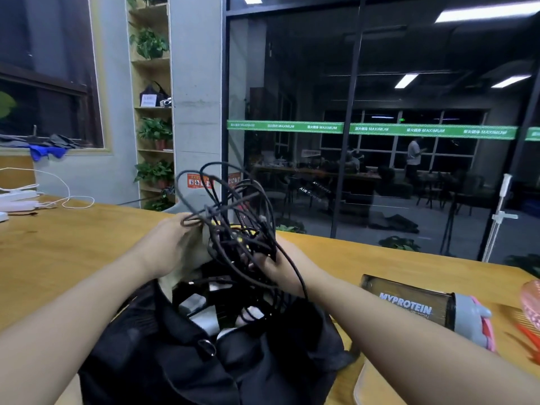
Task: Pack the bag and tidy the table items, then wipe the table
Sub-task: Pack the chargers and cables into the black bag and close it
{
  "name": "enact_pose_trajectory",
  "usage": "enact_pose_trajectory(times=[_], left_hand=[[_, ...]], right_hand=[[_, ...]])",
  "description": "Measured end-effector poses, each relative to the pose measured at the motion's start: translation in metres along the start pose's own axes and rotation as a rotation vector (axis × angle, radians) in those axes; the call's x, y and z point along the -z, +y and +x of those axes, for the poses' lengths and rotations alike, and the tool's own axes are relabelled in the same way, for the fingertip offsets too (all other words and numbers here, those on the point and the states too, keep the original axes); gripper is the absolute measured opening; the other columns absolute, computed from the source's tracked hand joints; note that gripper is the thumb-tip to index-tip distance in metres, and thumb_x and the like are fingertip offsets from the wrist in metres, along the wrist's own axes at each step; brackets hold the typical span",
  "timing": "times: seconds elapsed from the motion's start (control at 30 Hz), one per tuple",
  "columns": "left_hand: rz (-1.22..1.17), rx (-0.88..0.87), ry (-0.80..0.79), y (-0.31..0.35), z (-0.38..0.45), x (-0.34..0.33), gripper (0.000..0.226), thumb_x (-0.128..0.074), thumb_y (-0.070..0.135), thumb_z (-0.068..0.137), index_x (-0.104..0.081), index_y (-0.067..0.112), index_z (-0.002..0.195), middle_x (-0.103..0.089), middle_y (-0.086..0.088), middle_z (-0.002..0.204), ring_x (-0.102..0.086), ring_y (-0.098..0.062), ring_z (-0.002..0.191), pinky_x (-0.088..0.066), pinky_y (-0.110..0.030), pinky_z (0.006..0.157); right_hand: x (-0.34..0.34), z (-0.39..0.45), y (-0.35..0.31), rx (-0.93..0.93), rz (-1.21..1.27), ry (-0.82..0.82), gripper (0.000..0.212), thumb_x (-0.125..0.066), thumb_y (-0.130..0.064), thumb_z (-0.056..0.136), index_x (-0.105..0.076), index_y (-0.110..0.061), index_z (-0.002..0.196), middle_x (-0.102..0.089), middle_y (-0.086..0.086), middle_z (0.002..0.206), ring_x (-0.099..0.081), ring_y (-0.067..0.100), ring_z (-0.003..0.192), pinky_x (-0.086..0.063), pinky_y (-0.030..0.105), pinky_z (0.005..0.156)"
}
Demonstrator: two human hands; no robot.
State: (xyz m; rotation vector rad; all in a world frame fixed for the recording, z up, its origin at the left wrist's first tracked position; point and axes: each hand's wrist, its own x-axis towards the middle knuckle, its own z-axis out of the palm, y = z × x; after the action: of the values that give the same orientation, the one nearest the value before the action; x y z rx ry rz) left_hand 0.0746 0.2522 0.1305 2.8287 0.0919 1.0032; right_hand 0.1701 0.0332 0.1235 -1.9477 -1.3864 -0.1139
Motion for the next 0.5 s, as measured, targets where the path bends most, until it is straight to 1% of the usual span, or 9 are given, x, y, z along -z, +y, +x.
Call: enact_pose_trajectory(times=[0.07, 0.1, 0.13, 0.17, 0.2, 0.27, 0.33, 0.4, 0.5], left_hand=[[-0.004, -0.097, 0.063, 0.006, 0.006, 0.003, 0.033, -0.051, -0.006, 0.076, -0.065, -0.002, 0.105, -0.062, -0.018, 0.112, -0.056, -0.001, 0.1, -0.031, 0.002, 0.088], [0.018, -0.03, 0.114, 0.001, 0.011, 0.004, 0.029, -0.053, 0.003, 0.082, -0.063, -0.004, 0.108, -0.061, -0.022, 0.114, -0.057, 0.005, 0.097, -0.036, -0.001, 0.086], [0.068, 0.028, 0.095, -0.003, 0.014, 0.005, 0.031, -0.053, 0.003, 0.086, -0.059, -0.001, 0.117, -0.057, -0.022, 0.123, -0.059, 0.001, 0.102, -0.039, -0.009, 0.089], [0.049, 0.096, 0.013, -0.01, 0.015, 0.005, 0.041, -0.053, -0.004, 0.086, -0.052, 0.009, 0.125, -0.051, -0.017, 0.132, -0.055, -0.01, 0.114, -0.037, -0.016, 0.097], [0.061, 0.076, -0.057, -0.015, 0.013, 0.005, 0.056, -0.053, -0.012, 0.081, -0.046, 0.02, 0.127, -0.045, -0.012, 0.139, -0.047, -0.02, 0.124, -0.032, -0.024, 0.105], [0.187, 0.059, -0.14, -0.019, 0.002, 0.004, 0.074, -0.041, -0.019, 0.075, -0.043, 0.028, 0.133, -0.033, 0.0, 0.148, -0.031, -0.025, 0.131, -0.027, -0.033, 0.109], [0.262, 0.135, -0.179, -0.02, -0.01, 0.01, 0.085, -0.033, -0.018, 0.074, -0.032, 0.032, 0.142, -0.02, 0.007, 0.151, -0.023, -0.024, 0.126, -0.031, -0.035, 0.103], [0.31, 0.221, -0.195, -0.01, -0.017, 0.013, 0.092, -0.03, -0.016, 0.073, -0.021, 0.043, 0.143, -0.012, 0.008, 0.151, -0.021, -0.023, 0.122, -0.036, -0.033, 0.095], [0.35, 0.25, -0.263, -0.003, -0.02, 0.008, 0.095, -0.032, -0.015, 0.073, -0.011, 0.047, 0.143, -0.012, 0.007, 0.148, -0.024, -0.02, 0.119, -0.038, -0.027, 0.087]], right_hand=[[0.005, -0.003, 0.003, -0.038, -0.112, -0.102, 0.02, -0.038, -0.019, 0.098, -0.043, -0.022, 0.117, -0.05, -0.014, 0.087, -0.05, 0.008, 0.079, -0.038, 0.024, 0.067], [0.008, -0.005, 0.005, -0.082, -0.168, -0.163, 0.018, -0.038, -0.02, 0.098, -0.04, -0.023, 0.116, -0.048, -0.013, 0.082, -0.049, 0.009, 0.073, -0.037, 0.025, 0.062], [0.01, -0.007, 0.007, -0.116, -0.233, -0.209, 0.012, -0.039, -0.019, 0.098, -0.037, -0.024, 0.109, -0.049, -0.009, 0.08, -0.049, 0.013, 0.071, -0.037, 0.028, 0.059], [0.011, -0.008, 0.01, -0.133, -0.299, -0.233, 0.012, -0.04, -0.017, 0.098, -0.034, -0.026, 0.103, -0.053, -0.004, 0.082, -0.05, 0.017, 0.071, -0.04, 0.031, 0.059], [0.011, -0.008, 0.013, -0.142, -0.356, -0.241, 0.017, -0.04, -0.013, 0.097, -0.032, -0.027, 0.1, -0.058, 0.002, 0.087, -0.053, 0.021, 0.073, -0.044, 0.035, 0.061], [0.011, -0.008, 0.016, -0.168, -0.442, -0.245, 0.026, -0.04, -0.004, 0.093, -0.033, -0.025, 0.105, -0.062, 0.009, 0.095, -0.057, 0.026, 0.077, -0.05, 0.042, 0.067], [0.016, -0.008, 0.018, -0.188, -0.494, -0.248, 0.031, -0.04, 0.001, 0.09, -0.034, -0.022, 0.11, -0.063, 0.009, 0.097, -0.057, 0.028, 0.08, -0.051, 0.044, 0.07], [0.02, -0.008, 0.019, -0.194, -0.535, -0.256, 0.031, -0.039, 0.002, 0.089, -0.034, -0.02, 0.109, -0.062, 0.009, 0.098, -0.056, 0.029, 0.081, -0.051, 0.043, 0.07], [0.02, -0.006, 0.015, -0.193, -0.618, -0.291, 0.035, -0.037, 0.008, 0.086, -0.032, -0.017, 0.109, -0.057, 0.008, 0.088, -0.051, 0.028, 0.074, -0.045, 0.039, 0.062]])
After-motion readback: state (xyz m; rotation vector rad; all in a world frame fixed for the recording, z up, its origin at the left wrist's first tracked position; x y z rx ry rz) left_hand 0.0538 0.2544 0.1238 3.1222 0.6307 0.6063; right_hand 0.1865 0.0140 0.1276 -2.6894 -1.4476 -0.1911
